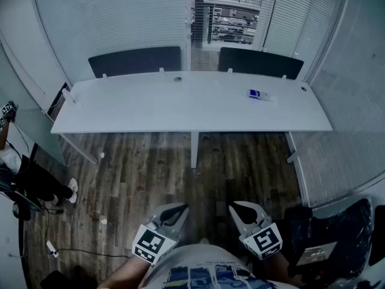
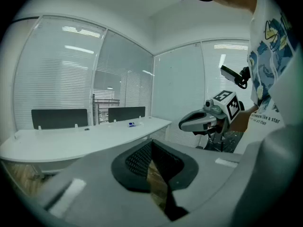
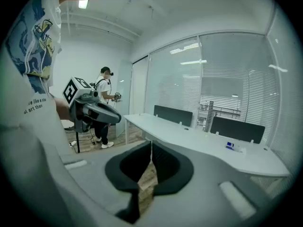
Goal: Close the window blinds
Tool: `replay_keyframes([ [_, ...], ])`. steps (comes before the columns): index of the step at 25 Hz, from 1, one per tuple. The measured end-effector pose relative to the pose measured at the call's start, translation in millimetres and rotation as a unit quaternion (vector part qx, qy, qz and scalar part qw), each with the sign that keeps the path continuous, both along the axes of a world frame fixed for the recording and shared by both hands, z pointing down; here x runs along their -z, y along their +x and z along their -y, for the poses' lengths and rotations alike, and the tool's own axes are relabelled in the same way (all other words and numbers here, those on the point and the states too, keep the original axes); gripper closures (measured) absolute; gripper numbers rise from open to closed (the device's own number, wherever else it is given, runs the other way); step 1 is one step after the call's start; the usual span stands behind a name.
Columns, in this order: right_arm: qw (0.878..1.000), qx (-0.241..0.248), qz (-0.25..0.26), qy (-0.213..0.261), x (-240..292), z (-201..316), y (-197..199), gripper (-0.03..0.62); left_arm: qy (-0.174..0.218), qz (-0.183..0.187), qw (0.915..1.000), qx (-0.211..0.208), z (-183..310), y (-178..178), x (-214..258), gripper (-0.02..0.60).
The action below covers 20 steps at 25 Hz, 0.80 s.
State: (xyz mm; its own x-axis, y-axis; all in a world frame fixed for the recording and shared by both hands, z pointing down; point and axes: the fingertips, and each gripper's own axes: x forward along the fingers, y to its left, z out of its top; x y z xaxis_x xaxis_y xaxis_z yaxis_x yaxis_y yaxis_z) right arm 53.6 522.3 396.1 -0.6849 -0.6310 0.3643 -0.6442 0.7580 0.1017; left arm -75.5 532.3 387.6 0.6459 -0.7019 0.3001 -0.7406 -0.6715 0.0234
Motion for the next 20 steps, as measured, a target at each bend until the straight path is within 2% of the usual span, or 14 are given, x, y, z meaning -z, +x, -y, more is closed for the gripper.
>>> replay_keyframes([
  [11,1.000,-0.003,0.014,-0.010,2,-12,30,0.585,-0.003,0.009,0.9999,-0.013,-6,36,3,0.577],
  [20,0.999,0.006,0.030,-0.014,-3,-11,54,0.583,-0.012,0.013,0.9998,0.007,-4,55,-5,0.577],
])
